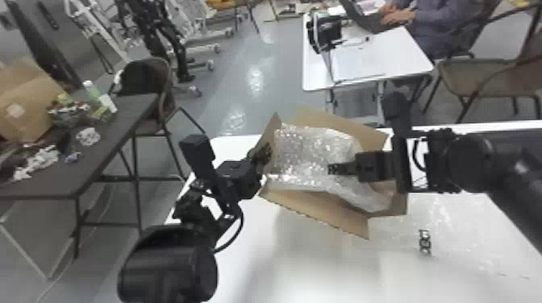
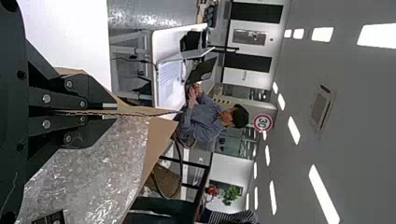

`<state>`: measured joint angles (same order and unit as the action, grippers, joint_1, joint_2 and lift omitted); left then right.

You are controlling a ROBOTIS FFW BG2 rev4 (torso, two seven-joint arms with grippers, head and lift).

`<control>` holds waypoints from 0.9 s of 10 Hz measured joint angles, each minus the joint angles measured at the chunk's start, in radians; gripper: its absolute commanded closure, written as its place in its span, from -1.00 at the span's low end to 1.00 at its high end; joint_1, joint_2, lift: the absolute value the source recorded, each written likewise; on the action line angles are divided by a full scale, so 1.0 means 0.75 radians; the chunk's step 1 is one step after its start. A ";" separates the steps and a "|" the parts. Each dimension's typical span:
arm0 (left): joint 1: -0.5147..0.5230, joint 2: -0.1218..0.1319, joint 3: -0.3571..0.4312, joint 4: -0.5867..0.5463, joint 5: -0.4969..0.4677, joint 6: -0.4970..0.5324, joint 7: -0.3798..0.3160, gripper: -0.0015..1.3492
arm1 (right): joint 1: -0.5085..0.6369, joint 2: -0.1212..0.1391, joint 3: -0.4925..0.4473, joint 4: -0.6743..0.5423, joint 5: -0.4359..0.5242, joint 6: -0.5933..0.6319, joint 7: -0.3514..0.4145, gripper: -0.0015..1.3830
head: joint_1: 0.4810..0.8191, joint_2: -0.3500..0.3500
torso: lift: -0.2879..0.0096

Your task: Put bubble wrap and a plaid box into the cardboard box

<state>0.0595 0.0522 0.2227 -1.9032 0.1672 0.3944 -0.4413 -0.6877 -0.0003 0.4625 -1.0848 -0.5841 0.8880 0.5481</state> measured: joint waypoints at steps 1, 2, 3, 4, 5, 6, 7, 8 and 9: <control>0.001 0.000 0.000 0.001 0.000 0.000 0.000 0.79 | -0.002 0.000 0.001 0.013 0.023 -0.017 0.001 -0.19 | 0.06 0.98 | 0.21; 0.002 0.000 0.001 0.001 0.001 0.000 0.000 0.79 | -0.003 0.000 0.001 0.015 0.037 -0.035 0.001 -0.98 | 0.05 0.98 | 0.21; 0.002 0.000 0.001 0.001 0.001 0.000 0.000 0.79 | -0.003 0.000 0.001 0.012 0.039 -0.044 0.002 -0.99 | 0.04 0.98 | 0.21; 0.003 0.000 0.001 0.001 0.002 -0.001 -0.001 0.79 | -0.003 0.000 0.000 -0.008 0.045 -0.043 0.007 -0.73 | 0.02 0.98 | 0.21; 0.005 0.001 0.002 0.001 0.005 -0.003 -0.001 0.79 | 0.003 0.000 -0.010 -0.063 0.074 -0.018 0.010 -0.54 | -0.01 0.98 | 0.21; 0.008 0.002 0.005 0.001 0.007 -0.005 -0.001 0.79 | 0.020 -0.003 -0.034 -0.169 0.132 0.030 0.010 -0.42 | -0.07 0.98 | 0.21; 0.012 0.002 0.011 0.000 0.009 -0.010 -0.001 0.79 | 0.047 -0.015 -0.062 -0.308 0.208 0.073 0.007 -0.37 | -0.12 0.97 | 0.21; 0.015 0.000 0.016 0.000 0.011 -0.016 0.000 0.79 | 0.095 -0.038 -0.097 -0.451 0.266 0.086 -0.037 -0.35 | -0.19 0.94 | 0.21; 0.017 -0.002 0.021 -0.001 0.012 -0.024 0.000 0.79 | 0.179 -0.062 -0.151 -0.593 0.287 0.053 -0.113 -0.35 | -0.27 0.87 | 0.21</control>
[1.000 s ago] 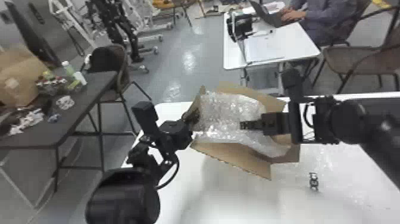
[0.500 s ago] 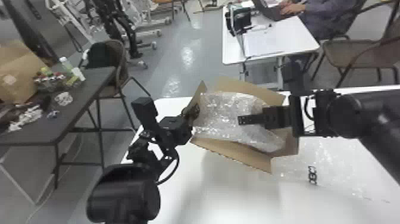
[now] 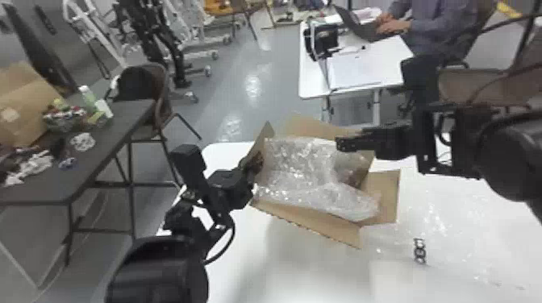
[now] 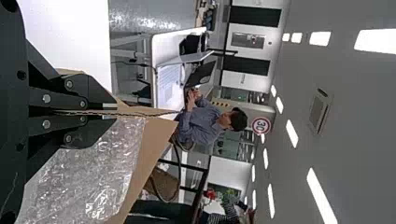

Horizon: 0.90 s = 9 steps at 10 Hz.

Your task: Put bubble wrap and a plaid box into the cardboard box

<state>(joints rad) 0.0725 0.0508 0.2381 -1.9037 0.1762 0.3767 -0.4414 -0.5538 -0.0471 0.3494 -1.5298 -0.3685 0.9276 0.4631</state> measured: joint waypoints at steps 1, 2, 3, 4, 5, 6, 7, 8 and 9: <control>0.003 -0.001 0.005 -0.001 0.001 -0.011 0.000 0.79 | 0.096 -0.015 -0.073 -0.139 0.040 -0.052 -0.027 -0.34 | -0.33 0.81 | 0.21; 0.008 -0.002 0.009 -0.002 0.003 -0.018 0.000 0.79 | 0.185 -0.026 -0.149 -0.273 0.103 -0.102 -0.030 -0.32 | -0.36 0.78 | 0.21; 0.011 -0.002 0.012 -0.002 0.005 -0.021 0.001 0.79 | 0.283 -0.037 -0.227 -0.391 0.145 -0.161 -0.059 -0.28 | -0.41 0.65 | 0.21; 0.012 -0.003 0.016 -0.002 0.005 -0.023 0.000 0.79 | 0.395 -0.040 -0.306 -0.478 0.157 -0.239 -0.114 -0.27 | -0.41 0.59 | 0.21; 0.014 -0.005 0.020 -0.003 0.006 -0.024 0.000 0.79 | 0.515 -0.035 -0.378 -0.545 0.161 -0.322 -0.172 -0.27 | -0.35 0.50 | 0.21; 0.018 -0.006 0.024 -0.004 0.009 -0.025 0.000 0.79 | 0.631 -0.024 -0.434 -0.600 0.164 -0.390 -0.200 -0.27 | -0.24 0.42 | 0.21; 0.023 -0.006 0.028 -0.004 0.012 -0.027 0.000 0.79 | 0.734 -0.015 -0.477 -0.653 0.181 -0.430 -0.204 -0.27 | -0.12 0.37 | 0.21; 0.028 -0.007 0.031 -0.004 0.013 -0.029 0.000 0.79 | 0.827 -0.011 -0.505 -0.698 0.219 -0.481 -0.205 -0.27 | -0.05 0.35 | 0.21; 0.037 -0.009 0.038 -0.004 0.016 -0.032 0.000 0.79 | 0.918 -0.006 -0.514 -0.718 0.265 -0.593 -0.233 -0.27 | 0.05 0.32 | 0.21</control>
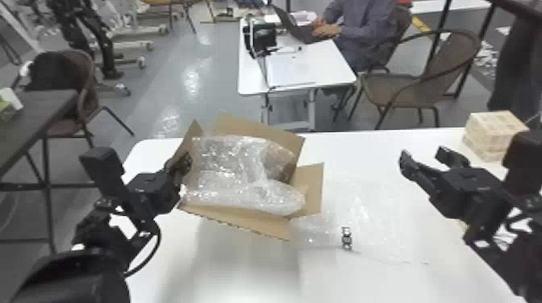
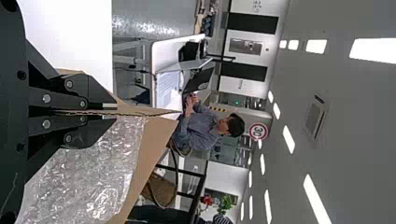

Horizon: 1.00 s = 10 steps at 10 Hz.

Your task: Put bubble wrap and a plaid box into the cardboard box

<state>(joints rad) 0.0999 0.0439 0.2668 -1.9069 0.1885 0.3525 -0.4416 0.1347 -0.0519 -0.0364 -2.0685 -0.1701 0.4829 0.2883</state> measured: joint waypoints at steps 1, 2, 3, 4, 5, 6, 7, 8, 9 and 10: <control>0.008 -0.001 0.006 -0.001 0.004 -0.003 0.000 0.79 | 0.091 0.015 -0.004 -0.003 0.041 -0.149 -0.062 -0.27 | 0.13 0.28 | 0.21; 0.015 -0.001 0.010 -0.002 0.008 -0.006 0.000 0.79 | 0.175 0.041 -0.016 0.001 0.072 -0.281 -0.127 -0.27 | 0.18 0.26 | 0.21; 0.021 -0.003 0.013 -0.002 0.012 -0.008 0.000 0.79 | 0.246 0.061 -0.039 0.011 0.085 -0.375 -0.171 -0.27 | 0.27 0.21 | 0.21; 0.025 -0.006 0.016 -0.002 0.015 -0.010 0.000 0.79 | 0.306 0.066 -0.065 0.024 0.092 -0.449 -0.213 -0.27 | 0.27 0.15 | 0.21; 0.030 -0.009 0.020 -0.003 0.018 -0.014 0.000 0.79 | 0.363 0.067 -0.076 0.038 0.096 -0.519 -0.286 -0.27 | 0.27 0.09 | 0.21; 0.039 -0.011 0.027 -0.005 0.023 -0.017 0.000 0.79 | 0.407 0.067 -0.081 0.061 0.095 -0.592 -0.342 -0.27 | 0.27 0.07 | 0.21; 0.047 -0.013 0.033 -0.006 0.026 -0.019 0.000 0.79 | 0.428 0.067 -0.098 0.097 0.076 -0.645 -0.357 -0.27 | 0.27 0.04 | 0.21; 0.050 -0.014 0.035 -0.007 0.028 -0.020 0.000 0.79 | 0.433 0.067 -0.128 0.139 0.052 -0.674 -0.356 -0.27 | 0.27 0.00 | 0.21; 0.051 -0.014 0.034 -0.007 0.029 -0.021 0.000 0.79 | 0.434 0.067 -0.163 0.172 0.037 -0.684 -0.357 -0.27 | 0.27 -0.06 | 0.21; 0.052 -0.014 0.033 -0.007 0.030 -0.024 0.000 0.79 | 0.434 0.067 -0.196 0.195 0.032 -0.685 -0.364 -0.27 | 0.27 -0.12 | 0.21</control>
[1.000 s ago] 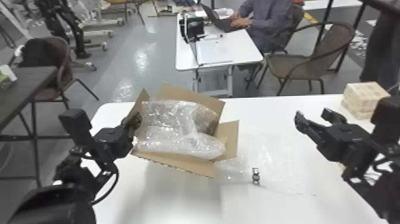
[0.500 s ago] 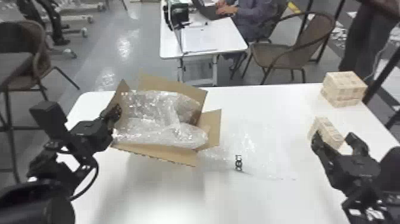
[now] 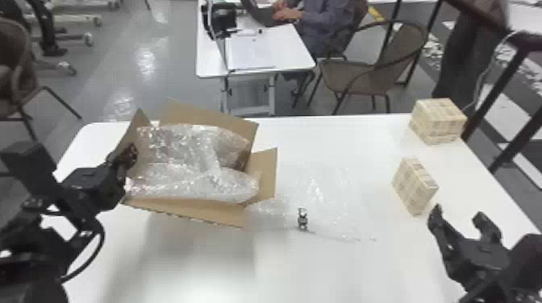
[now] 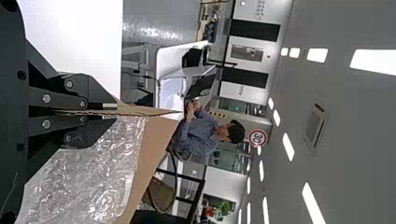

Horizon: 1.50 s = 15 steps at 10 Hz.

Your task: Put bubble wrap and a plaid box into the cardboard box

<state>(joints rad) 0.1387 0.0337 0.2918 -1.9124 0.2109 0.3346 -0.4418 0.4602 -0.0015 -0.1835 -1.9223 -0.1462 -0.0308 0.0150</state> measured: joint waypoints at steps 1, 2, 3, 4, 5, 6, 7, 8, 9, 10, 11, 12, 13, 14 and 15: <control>0.003 -0.001 0.001 0.000 0.000 -0.002 0.000 0.79 | 0.000 0.000 -0.029 0.020 -0.002 0.000 -0.002 -0.27 | 0.27 -0.14 | 0.21; 0.006 -0.005 0.003 0.001 -0.001 -0.005 0.000 0.79 | -0.005 0.000 -0.057 0.044 -0.007 0.004 0.000 -0.27 | 0.27 -0.19 | 0.21; 0.009 -0.007 0.003 0.001 -0.001 -0.010 0.000 0.79 | -0.025 0.000 -0.093 0.088 -0.028 0.014 0.044 -0.27 | 0.27 -0.23 | 0.21; 0.010 -0.008 0.004 0.001 -0.001 -0.012 0.000 0.79 | -0.068 0.000 -0.138 0.150 -0.049 0.018 0.145 -0.27 | 0.27 -0.24 | 0.21; 0.011 -0.010 0.004 0.001 -0.003 -0.012 0.000 0.79 | -0.119 0.000 -0.167 0.201 -0.052 0.019 0.221 -0.27 | 0.27 -0.25 | 0.21; 0.011 -0.010 0.003 0.001 -0.005 -0.013 0.000 0.79 | -0.165 -0.012 -0.177 0.239 -0.048 0.019 0.259 -0.27 | 0.27 -0.24 | 0.21; 0.010 -0.011 0.001 0.001 -0.005 -0.013 0.000 0.79 | -0.203 -0.032 -0.178 0.279 -0.059 0.021 0.297 -0.27 | 0.27 -0.25 | 0.21; 0.010 -0.014 0.000 0.001 -0.005 -0.013 0.000 0.79 | -0.233 -0.052 -0.181 0.316 -0.073 0.031 0.337 -0.27 | 0.27 -0.24 | 0.21; 0.013 -0.017 0.001 0.001 -0.006 -0.013 0.000 0.79 | -0.253 -0.070 -0.182 0.337 -0.078 0.051 0.352 -0.27 | 0.27 -0.25 | 0.21; 0.013 -0.020 0.001 0.001 -0.007 -0.013 0.000 0.79 | -0.265 -0.081 -0.184 0.346 -0.071 0.067 0.353 -0.27 | 0.27 -0.25 | 0.21; 0.013 -0.021 0.002 0.001 -0.007 -0.014 -0.002 0.79 | -0.280 -0.088 -0.190 0.363 -0.064 0.079 0.375 -0.27 | 0.27 -0.26 | 0.21; 0.013 -0.022 0.002 0.002 -0.007 -0.016 -0.002 0.79 | -0.303 -0.096 -0.196 0.389 -0.063 0.092 0.412 -0.27 | 0.27 -0.25 | 0.21; 0.012 -0.022 0.001 0.003 -0.008 -0.016 -0.003 0.79 | -0.325 -0.101 -0.197 0.409 -0.055 0.107 0.433 -0.27 | 0.27 -0.25 | 0.21; 0.009 -0.022 -0.001 0.004 -0.010 -0.017 -0.004 0.79 | -0.345 -0.102 -0.197 0.426 -0.046 0.120 0.455 -0.27 | 0.27 -0.24 | 0.21; 0.008 -0.022 -0.003 0.005 -0.011 -0.017 -0.004 0.79 | -0.364 -0.102 -0.197 0.440 -0.035 0.134 0.478 -0.27 | 0.27 -0.23 | 0.21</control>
<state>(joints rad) 0.1445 0.0168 0.2897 -1.9086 0.2028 0.3221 -0.4448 0.1871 -0.0782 -0.3313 -1.5922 -0.1723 0.0697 0.3736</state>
